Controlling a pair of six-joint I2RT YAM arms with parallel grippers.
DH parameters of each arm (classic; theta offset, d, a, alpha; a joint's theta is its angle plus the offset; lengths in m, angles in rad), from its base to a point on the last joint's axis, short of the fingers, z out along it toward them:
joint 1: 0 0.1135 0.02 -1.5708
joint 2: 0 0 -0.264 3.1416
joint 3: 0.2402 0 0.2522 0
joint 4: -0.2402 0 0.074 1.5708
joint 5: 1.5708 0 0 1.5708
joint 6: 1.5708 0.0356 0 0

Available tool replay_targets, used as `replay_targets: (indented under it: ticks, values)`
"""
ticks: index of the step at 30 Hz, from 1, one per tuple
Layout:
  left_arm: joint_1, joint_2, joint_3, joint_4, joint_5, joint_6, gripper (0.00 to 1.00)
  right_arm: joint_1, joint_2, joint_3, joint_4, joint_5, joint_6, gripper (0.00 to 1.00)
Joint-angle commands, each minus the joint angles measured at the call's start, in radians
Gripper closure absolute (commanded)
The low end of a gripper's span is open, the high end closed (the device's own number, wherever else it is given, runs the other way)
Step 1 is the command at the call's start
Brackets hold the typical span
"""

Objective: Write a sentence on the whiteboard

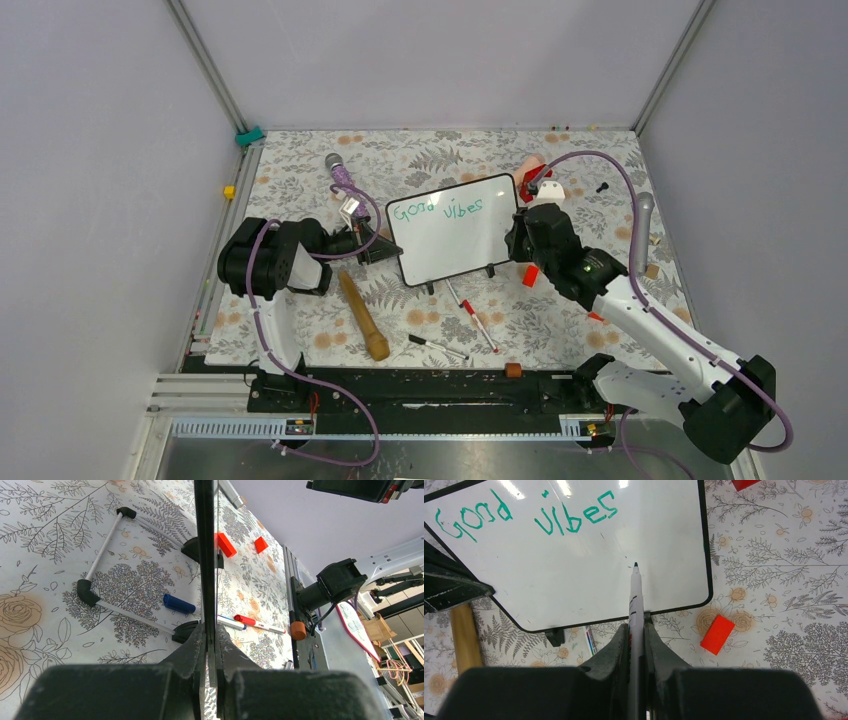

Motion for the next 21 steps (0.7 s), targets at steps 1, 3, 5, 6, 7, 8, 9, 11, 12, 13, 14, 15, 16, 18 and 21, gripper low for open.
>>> replay_targets:
  ticks: [1, 3, 5, 6, 7, 8, 9, 11, 12, 13, 14, 15, 16, 18, 21]
  values:
    - [0.0, 0.027, 0.01, 0.007, 0.003, 0.047, 1.0, -0.001, -0.003, 0.049, -0.007, 0.033, 0.016, 1.0]
    - [-0.001, 0.03, 0.011, 0.008, 0.005, 0.046, 1.0, -0.001, 0.003, 0.052, -0.01, 0.028, 0.011, 1.0]
    - [0.0, 0.028, 0.011, 0.009, 0.006, 0.046, 1.0, -0.002, 0.011, 0.054, -0.009, 0.027, 0.008, 1.0]
    - [-0.001, 0.027, 0.011, 0.008, 0.005, 0.046, 1.0, -0.001, 0.015, 0.056, -0.008, 0.025, 0.005, 1.0]
    - [-0.001, 0.027, 0.01, 0.008, 0.005, 0.046, 1.0, -0.001, 0.02, 0.058, -0.008, 0.022, 0.0, 1.0]
    - [-0.001, 0.027, 0.011, 0.008, 0.005, 0.046, 1.0, -0.003, 0.025, 0.061, -0.007, 0.012, -0.007, 1.0]
    - [0.0, 0.028, 0.011, 0.008, 0.007, 0.046, 1.0, -0.001, 0.028, 0.064, -0.006, -0.001, -0.017, 1.0]
    - [0.0, 0.026, 0.011, 0.009, 0.006, 0.045, 1.0, -0.001, 0.034, 0.07, -0.005, -0.027, -0.034, 1.0]
    - [-0.001, 0.026, 0.011, 0.008, 0.007, 0.044, 1.0, -0.002, 0.036, 0.072, -0.006, -0.033, -0.038, 1.0]
    - [-0.001, 0.025, 0.011, 0.008, 0.006, 0.044, 1.0, -0.002, 0.037, 0.074, -0.007, -0.036, -0.041, 1.0]
    - [-0.001, 0.025, 0.011, 0.008, 0.005, 0.044, 1.0, -0.001, 0.036, 0.076, -0.011, -0.037, -0.044, 1.0]
    - [-0.002, 0.026, 0.013, 0.008, 0.006, 0.043, 1.0, -0.002, 0.034, 0.079, -0.015, -0.038, -0.048, 1.0]
    - [-0.002, 0.025, 0.012, 0.008, 0.006, 0.043, 1.0, -0.002, 0.033, 0.079, -0.018, -0.035, -0.05, 1.0]
    - [-0.003, 0.025, 0.012, 0.009, 0.006, 0.043, 1.0, -0.001, 0.026, 0.076, -0.025, -0.031, -0.055, 1.0]
    - [-0.003, 0.026, 0.011, 0.009, 0.007, 0.043, 1.0, -0.001, 0.018, 0.067, -0.024, -0.027, -0.063, 1.0]
